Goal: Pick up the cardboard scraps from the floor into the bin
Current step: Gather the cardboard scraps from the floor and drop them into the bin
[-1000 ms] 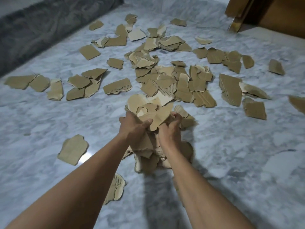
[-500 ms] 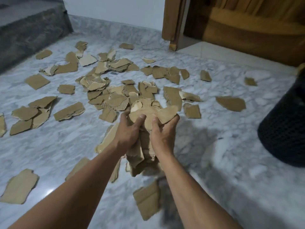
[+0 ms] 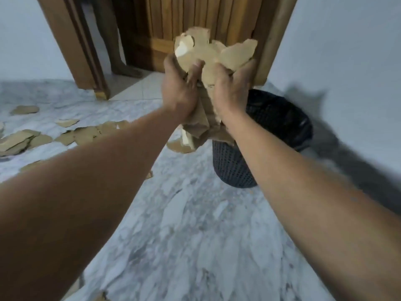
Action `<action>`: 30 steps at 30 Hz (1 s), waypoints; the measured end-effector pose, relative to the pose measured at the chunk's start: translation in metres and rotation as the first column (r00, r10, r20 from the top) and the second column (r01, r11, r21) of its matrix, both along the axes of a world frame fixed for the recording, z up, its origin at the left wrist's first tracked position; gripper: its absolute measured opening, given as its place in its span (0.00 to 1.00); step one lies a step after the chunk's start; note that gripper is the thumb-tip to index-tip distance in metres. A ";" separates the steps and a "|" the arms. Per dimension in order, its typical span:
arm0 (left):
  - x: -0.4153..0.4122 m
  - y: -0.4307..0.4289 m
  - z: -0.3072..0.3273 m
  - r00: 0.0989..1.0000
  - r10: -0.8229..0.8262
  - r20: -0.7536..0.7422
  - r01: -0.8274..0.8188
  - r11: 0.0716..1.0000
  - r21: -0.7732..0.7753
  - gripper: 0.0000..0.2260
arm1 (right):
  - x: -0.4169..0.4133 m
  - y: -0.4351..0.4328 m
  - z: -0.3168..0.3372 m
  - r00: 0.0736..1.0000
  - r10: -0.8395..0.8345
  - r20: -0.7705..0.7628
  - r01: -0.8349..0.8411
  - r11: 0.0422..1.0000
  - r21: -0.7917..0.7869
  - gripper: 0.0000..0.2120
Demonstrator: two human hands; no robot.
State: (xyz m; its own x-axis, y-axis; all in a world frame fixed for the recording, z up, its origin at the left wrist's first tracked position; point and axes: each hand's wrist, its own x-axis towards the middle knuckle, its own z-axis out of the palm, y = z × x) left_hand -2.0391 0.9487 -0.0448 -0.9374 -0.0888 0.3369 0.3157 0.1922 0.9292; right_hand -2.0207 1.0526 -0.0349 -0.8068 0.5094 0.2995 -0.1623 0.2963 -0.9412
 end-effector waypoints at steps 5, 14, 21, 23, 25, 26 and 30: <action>-0.037 0.089 0.017 0.990 -0.076 -0.119 0.077 0.997 0.005 0.28 | -0.028 0.089 0.022 0.998 -0.039 -0.051 0.041 0.999 0.034 0.40; -0.063 0.108 -0.007 0.978 -0.170 0.118 0.197 0.943 -0.267 0.15 | -0.006 0.163 -0.015 0.968 -0.097 0.230 0.067 0.989 0.133 0.31; -0.002 -0.002 -0.047 0.996 0.045 -0.076 -0.070 0.926 -0.371 0.16 | 0.022 0.057 -0.033 0.986 -0.106 -0.126 0.152 0.882 0.446 0.24; 0.026 -0.053 -0.076 0.990 0.134 -0.050 -0.143 0.912 -0.384 0.16 | 0.032 0.007 -0.055 0.986 -0.002 -0.167 0.080 0.883 0.462 0.22; 0.059 -0.110 -0.112 0.968 0.250 -0.033 -0.242 0.882 -0.404 0.16 | 0.047 -0.043 -0.086 0.986 0.099 -0.136 -0.028 0.892 0.451 0.23; 0.080 -0.139 -0.130 0.951 0.308 -0.015 -0.284 0.856 -0.431 0.17 | 0.058 -0.066 -0.104 0.984 0.154 -0.086 -0.101 0.893 0.438 0.24; 0.180 -0.243 -0.206 0.835 0.546 0.064 -0.371 0.645 -0.668 0.25 | 0.122 -0.143 -0.186 0.882 0.395 0.257 -0.468 0.794 0.388 0.29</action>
